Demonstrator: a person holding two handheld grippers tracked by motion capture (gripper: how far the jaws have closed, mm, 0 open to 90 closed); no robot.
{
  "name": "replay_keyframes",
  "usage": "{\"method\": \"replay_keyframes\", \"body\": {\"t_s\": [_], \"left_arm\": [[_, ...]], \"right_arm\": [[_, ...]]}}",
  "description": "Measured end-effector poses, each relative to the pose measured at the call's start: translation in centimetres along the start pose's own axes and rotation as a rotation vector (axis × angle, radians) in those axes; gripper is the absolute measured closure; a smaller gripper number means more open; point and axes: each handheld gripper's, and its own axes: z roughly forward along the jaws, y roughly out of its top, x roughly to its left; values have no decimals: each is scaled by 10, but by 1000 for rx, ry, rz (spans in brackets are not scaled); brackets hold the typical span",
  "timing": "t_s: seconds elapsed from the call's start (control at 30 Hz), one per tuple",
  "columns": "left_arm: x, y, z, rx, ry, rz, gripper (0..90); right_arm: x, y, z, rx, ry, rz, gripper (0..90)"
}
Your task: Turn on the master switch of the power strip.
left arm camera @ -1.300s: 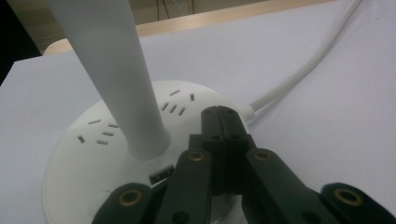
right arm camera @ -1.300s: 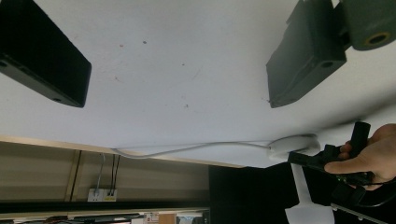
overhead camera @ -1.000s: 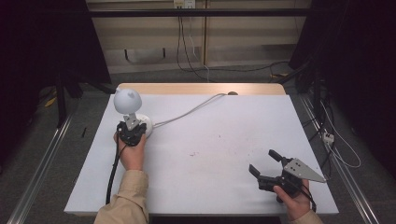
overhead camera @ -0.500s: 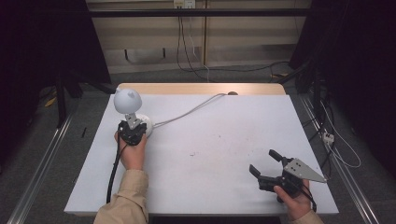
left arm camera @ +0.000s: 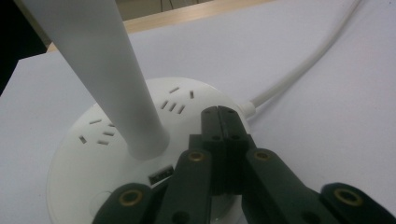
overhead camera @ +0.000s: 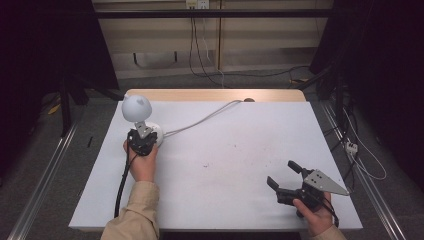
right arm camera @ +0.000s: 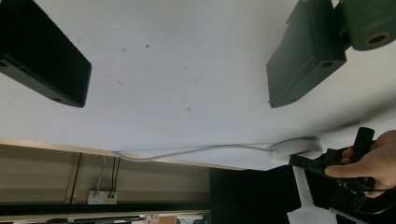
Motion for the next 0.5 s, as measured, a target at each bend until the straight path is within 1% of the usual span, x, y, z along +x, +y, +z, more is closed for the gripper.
{"method": "replay_keyframes", "body": {"t_s": [0.07,0.1,0.13,0.2,0.23,0.27,0.3,0.33,0.4,0.43,0.47,0.5], "left_arm": [[-4,1,0,-8,24,32,900],[-4,0,-1,-6,26,36,900],[-4,0,-1,-9,27,31,900],[-4,-1,-2,-25,35,36,900],[-4,-1,-2,-39,30,23,900],[-3,-1,-3,-43,19,7,900],[-1,-2,-4,-46,17,-3,900],[-1,-3,-4,-57,-2,-19,900],[0,-4,-7,-62,5,-15,900],[0,-3,-9,-76,-5,-31,899],[1,-2,-10,-77,-8,-36,884],[1,-1,-11,-88,-17,-45,853]], "right_arm": [[-1,0,-1,-1,-1,2,62],[-1,0,-1,-3,-3,6,62],[-2,0,-1,-3,-3,8,62],[-1,0,-1,-2,-6,6,62],[-1,1,-1,-1,-5,6,63],[0,1,-1,-1,-5,6,63],[0,1,-1,0,-4,3,63],[1,1,-1,-1,-2,-1,63],[2,1,-1,-3,-1,3,63],[2,1,-1,-4,0,4,63],[1,0,-1,-2,1,-1,63],[1,1,-1,-2,0,-2,63]]}}
